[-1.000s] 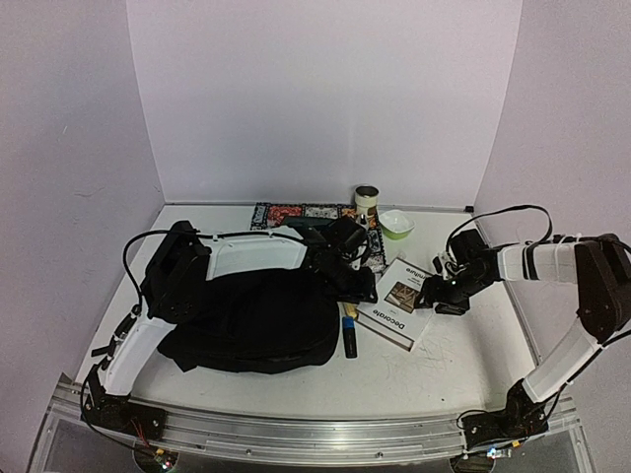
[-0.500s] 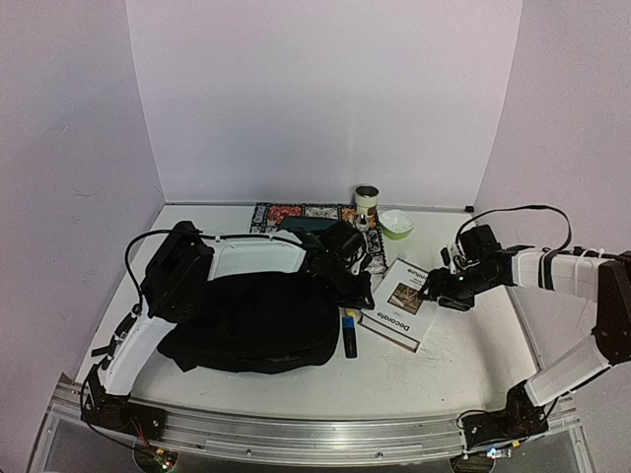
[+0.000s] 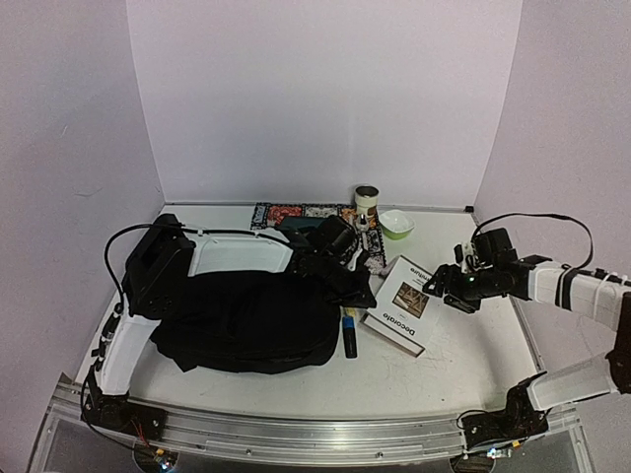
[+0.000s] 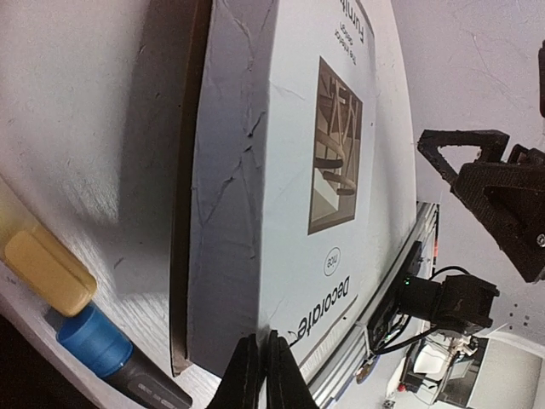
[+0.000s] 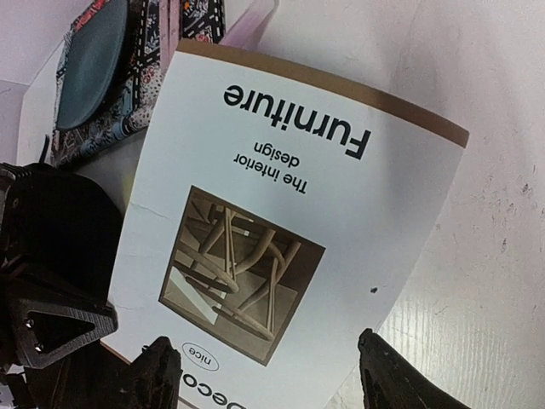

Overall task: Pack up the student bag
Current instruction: Grab the book at the center of the board.

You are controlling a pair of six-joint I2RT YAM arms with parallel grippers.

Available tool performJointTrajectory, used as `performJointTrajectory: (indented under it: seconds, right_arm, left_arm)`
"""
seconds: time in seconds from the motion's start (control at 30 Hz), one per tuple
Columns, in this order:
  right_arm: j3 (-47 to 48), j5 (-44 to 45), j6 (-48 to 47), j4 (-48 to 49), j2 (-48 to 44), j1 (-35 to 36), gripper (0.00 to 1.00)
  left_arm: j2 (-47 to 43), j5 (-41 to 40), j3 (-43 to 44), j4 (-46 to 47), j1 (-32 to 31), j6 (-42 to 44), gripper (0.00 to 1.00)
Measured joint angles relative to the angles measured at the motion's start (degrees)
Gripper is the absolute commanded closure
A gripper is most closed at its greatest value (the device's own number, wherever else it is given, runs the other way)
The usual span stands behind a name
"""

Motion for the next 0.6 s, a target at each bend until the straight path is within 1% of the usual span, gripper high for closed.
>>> performJointTrajectory:
  seconds: [0.23,0.33,0.6]
  right_arm:
    - [-4.6,0.8,8.3,1.2,-12.5,0.0,0.08]
    - [-7.6,0.7,12.9,3.1,-16.4,0.3,0.03]
    - [-16.2,0.6,25.6,6.8,-25.3,1.4,0.02]
  left_arm:
    - [-6.5,0.0,-6.4,6.5,0.0,-6.2,1.0]
    - [-9.1,0.0,-10.3,11.4,0.0,-9.8,1.0]
    - [-12.4,-1.1,-16.8,21.2,0.0,-18.0,1.0]
